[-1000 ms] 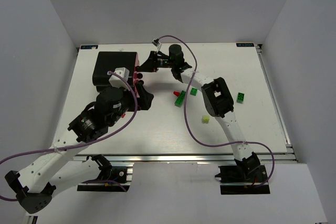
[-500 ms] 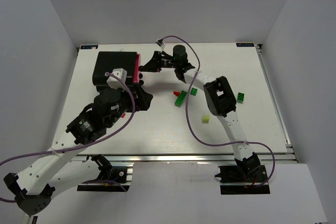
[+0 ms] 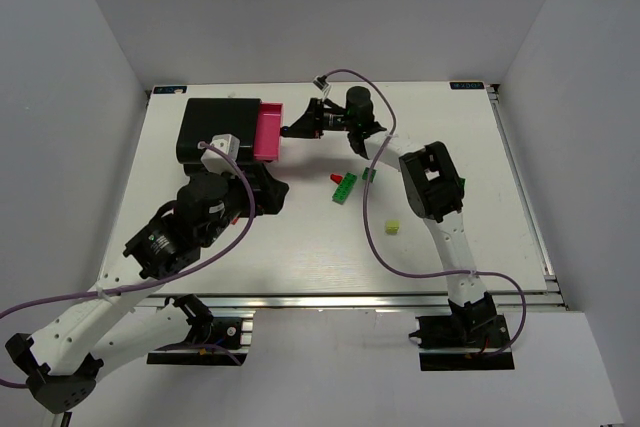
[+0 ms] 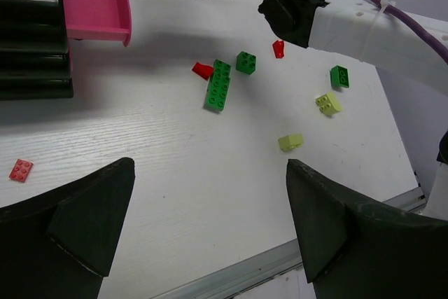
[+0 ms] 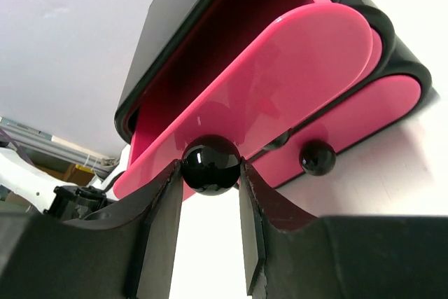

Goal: Sort the legos into containers by color

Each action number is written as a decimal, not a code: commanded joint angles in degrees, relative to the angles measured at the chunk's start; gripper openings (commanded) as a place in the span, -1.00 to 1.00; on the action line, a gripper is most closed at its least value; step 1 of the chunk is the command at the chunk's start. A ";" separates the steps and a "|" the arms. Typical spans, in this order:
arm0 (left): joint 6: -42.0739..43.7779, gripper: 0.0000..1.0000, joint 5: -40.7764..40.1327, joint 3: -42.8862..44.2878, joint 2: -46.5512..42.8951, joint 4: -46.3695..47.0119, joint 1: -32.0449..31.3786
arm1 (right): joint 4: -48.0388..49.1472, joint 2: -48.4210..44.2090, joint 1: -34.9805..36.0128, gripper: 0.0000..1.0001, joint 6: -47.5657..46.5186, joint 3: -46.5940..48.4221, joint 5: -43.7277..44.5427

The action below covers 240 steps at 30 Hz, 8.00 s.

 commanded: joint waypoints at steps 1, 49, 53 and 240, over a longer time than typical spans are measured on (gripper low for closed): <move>-0.23 0.96 -0.81 -0.64 -0.96 -0.01 0.01 | 0.03 -2.71 -1.66 -0.56 -1.79 -1.47 1.26; 3.19 0.49 -7.06 -13.12 9.84 -6.69 7.65 | -60.18 -68.09 -13.35 0.27 -69.74 -48.40 3.64; 5.56 0.32 -2.94 -12.68 12.49 -4.94 13.97 | -59.30 -71.96 -14.23 -0.05 -69.65 -50.42 -0.14; 28.42 0.77 27.58 -16.90 -13.26 14.41 23.92 | -59.56 -22.93 -15.90 -0.42 -50.75 -20.89 56.63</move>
